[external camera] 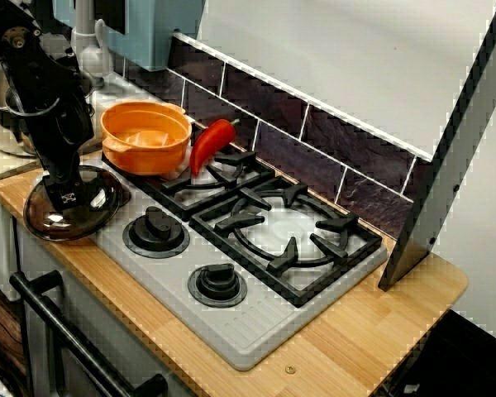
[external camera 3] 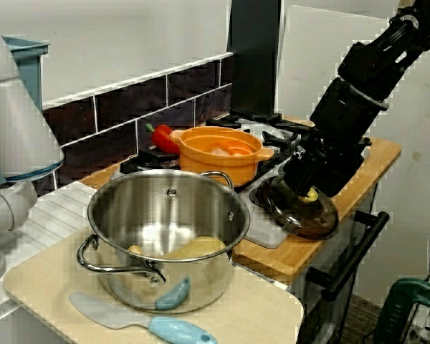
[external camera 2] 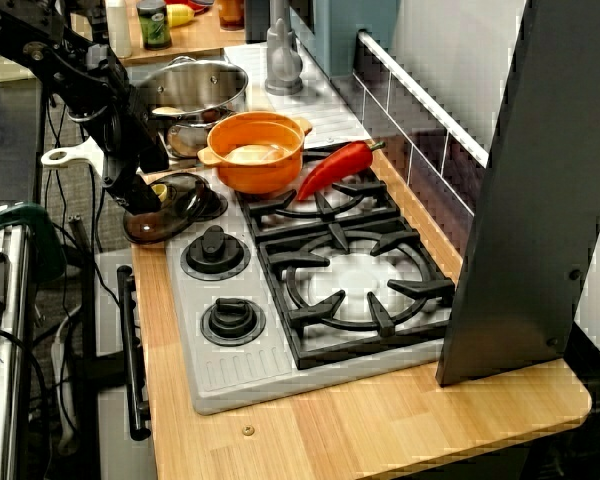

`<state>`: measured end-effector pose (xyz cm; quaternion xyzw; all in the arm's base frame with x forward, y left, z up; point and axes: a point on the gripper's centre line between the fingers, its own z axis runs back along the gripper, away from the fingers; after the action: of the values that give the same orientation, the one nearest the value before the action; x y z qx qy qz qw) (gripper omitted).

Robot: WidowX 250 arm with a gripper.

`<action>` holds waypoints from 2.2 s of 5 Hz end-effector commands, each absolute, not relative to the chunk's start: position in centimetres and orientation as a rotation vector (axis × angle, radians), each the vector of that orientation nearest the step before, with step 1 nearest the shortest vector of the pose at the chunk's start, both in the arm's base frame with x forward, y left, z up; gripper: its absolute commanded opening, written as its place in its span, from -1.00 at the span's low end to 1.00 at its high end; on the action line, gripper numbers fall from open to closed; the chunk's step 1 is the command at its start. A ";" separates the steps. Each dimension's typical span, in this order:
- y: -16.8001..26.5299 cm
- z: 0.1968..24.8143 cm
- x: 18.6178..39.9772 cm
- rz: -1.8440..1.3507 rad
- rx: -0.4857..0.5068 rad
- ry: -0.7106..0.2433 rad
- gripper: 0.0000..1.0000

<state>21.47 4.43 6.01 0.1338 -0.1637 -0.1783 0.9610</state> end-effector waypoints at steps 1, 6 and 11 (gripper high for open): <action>4.4 5.8 22.4 -0.362 0.285 -0.336 1.00; 4.9 5.8 22.5 -0.376 0.297 -0.313 -1.00; 6.1 7.0 21.9 -0.397 0.269 -0.320 -1.00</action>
<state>21.14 5.67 5.94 0.1221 -0.1391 -0.1954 0.9631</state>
